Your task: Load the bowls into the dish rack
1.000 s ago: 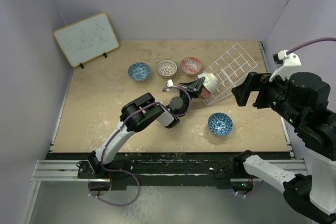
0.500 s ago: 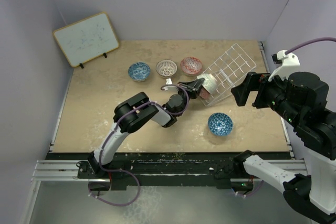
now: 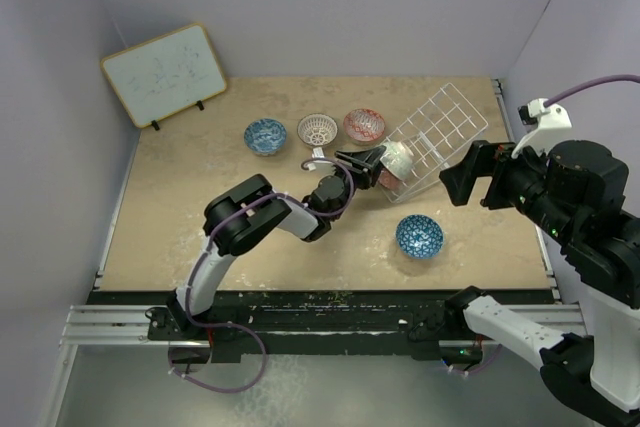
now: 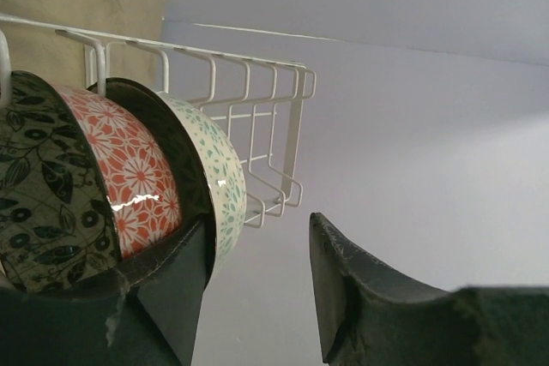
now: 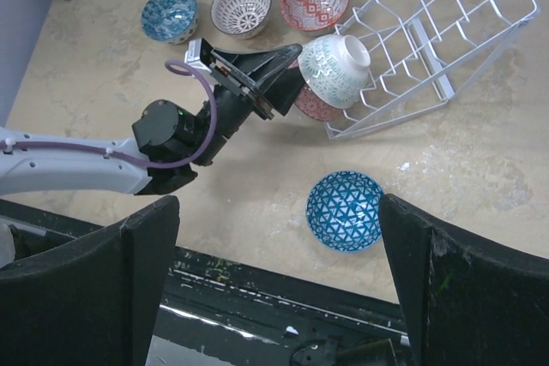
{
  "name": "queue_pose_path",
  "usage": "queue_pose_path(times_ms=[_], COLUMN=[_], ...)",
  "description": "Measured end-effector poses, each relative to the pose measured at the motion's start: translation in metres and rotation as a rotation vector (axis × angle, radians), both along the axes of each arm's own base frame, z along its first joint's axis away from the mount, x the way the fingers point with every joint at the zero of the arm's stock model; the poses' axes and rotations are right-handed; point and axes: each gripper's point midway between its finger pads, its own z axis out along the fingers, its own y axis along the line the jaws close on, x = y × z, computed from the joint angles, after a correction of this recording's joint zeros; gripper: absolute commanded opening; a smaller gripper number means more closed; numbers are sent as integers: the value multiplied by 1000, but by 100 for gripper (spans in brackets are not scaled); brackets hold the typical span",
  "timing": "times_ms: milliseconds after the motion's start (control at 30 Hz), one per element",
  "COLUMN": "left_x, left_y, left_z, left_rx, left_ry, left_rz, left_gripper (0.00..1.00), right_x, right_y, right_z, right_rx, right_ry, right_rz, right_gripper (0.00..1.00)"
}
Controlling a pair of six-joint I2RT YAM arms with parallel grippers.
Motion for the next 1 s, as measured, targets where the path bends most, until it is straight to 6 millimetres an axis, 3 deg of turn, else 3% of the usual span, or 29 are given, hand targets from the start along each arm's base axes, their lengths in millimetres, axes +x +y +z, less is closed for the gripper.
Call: queue_pose_path(times_ms=[367, 500, 600, 867, 1000], left_x=[-6, -9, -13, -23, -30], left_y=[5, 9, 13, 31, 40], left_z=[5, 7, 11, 13, 28], left_rx=[31, 45, 60, 146, 194], left_ry=[15, 17, 13, 8, -26], left_rz=[-41, -51, -60, -73, -93], left_gripper=[72, 84, 99, 99, 99], right_x=[-1, -2, -2, -1, -2], right_y=[0, 0, 0, 1, 1], right_z=[-1, -3, -3, -2, 0], right_rx=[6, 4, 9, 25, 39], right_ry=[1, 4, -2, -13, -23], right_rz=[2, 2, 3, -1, -4], right_gripper=[100, 100, 100, 100, 100])
